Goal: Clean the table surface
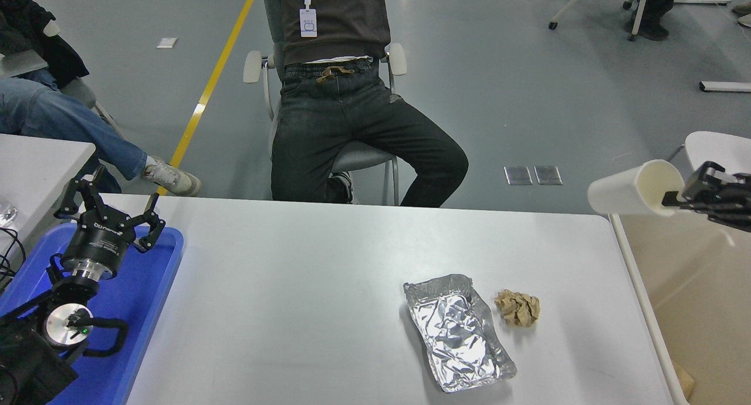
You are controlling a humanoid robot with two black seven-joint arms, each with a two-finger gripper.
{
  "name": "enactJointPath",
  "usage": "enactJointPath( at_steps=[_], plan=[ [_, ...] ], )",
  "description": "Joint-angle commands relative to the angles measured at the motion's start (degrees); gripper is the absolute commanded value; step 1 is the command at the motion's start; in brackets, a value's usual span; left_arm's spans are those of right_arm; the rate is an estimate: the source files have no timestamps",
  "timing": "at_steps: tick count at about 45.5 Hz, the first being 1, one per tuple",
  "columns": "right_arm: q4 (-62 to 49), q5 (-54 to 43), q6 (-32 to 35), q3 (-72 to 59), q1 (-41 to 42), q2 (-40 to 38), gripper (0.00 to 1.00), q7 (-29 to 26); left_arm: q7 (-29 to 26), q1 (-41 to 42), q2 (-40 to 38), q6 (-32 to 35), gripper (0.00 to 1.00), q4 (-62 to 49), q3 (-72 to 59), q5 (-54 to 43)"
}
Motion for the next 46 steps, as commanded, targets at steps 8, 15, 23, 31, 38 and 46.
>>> enactJointPath(
  at_steps=[8,15,23,31,38,46],
  plan=[
    [-16.5,0.6,0.2,0.0,-6.0,3.6,0.00,4.3,0.0,0.0,0.0,-0.1,1.00,0.0,0.0,0.0],
    [-24.4,0.7,0.1,0.0,-7.9,6.8,0.00,6.1,0.0,0.0,0.0,0.0,1.00,0.1,0.0,0.0],
    [-36.6,0.6,0.1,0.0,-10.3,12.9,0.00,8.3,0.0,0.0,0.0,0.0,1.00,0.1,0.0,0.0],
    [-45.4,0.6,0.0,-0.1,-12.1,17.4,0.00,9.5,0.0,0.0,0.0,0.0,1.00,0.0,0.0,0.0],
    [-51.6,0.5,-0.5,-0.8,-13.3,20.9,0.00,9.8,0.0,0.0,0.0,0.0,1.00,0.1,0.0,0.0],
    [-62.4,0.6,-1.4,-6.6,-13.5,27.0,0.00,12.7,0.0,0.0,0.0,0.0,1.00,0.0,0.0,0.0]
  ],
)
